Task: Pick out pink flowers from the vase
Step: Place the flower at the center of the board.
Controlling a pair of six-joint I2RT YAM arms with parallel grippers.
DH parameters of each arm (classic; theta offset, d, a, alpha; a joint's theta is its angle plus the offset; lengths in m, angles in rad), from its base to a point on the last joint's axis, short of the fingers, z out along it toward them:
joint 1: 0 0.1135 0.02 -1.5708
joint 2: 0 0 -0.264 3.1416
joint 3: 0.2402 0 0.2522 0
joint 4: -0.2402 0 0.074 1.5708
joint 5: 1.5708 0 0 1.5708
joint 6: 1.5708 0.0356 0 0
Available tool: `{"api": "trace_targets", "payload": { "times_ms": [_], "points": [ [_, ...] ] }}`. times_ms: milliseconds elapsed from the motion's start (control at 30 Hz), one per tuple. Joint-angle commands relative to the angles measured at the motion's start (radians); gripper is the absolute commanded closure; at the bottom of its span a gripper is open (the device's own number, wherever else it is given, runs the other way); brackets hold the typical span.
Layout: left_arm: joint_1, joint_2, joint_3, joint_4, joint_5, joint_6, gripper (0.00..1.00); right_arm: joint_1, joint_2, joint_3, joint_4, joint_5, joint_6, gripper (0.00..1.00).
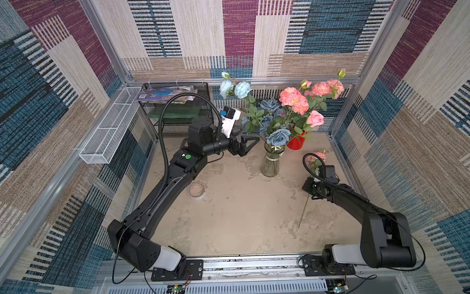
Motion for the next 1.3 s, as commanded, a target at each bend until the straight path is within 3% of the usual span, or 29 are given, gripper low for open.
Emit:
{"api": "trace_targets", "payload": {
  "times_ms": [0, 433, 600, 867, 933, 1033, 1267],
  "points": [
    [-0.038, -0.01, -0.023, 0.07, -0.065, 0.058, 0.06, 0.013, 0.037, 0.017, 0.07, 0.043, -0.003, 1.0],
    [-0.321, 0.01, -0.272, 0.329, -0.506, 0.349, 0.08, 0.084, 0.195, 0.084, 0.1, 0.102, 0.009, 0.93],
    [-0.347, 0.067, -0.248, 0.32, -0.585, 0.336, 0.09, 0.106, 0.195, 0.068, 0.098, 0.132, 0.015, 0.88],
    [-0.367, 0.103, -0.207, 0.309, -0.573, 0.314, 0.09, 0.126, 0.159, 0.052, 0.077, 0.178, 0.018, 0.75],
    [-0.379, 0.101, -0.206, 0.309, -0.571, 0.31, 0.09, 0.125, 0.148, 0.052, 0.071, 0.185, 0.013, 0.64],
    [-0.415, 0.103, -0.211, 0.313, -0.58, 0.352, 0.11, 0.123, 0.118, 0.052, 0.068, 0.187, 0.017, 0.36],
    [-0.497, 0.186, -0.163, 0.314, -0.692, 0.472, 0.11, 0.121, -0.118, 0.007, 0.076, 0.306, 0.051, 0.18]
  ]
}}
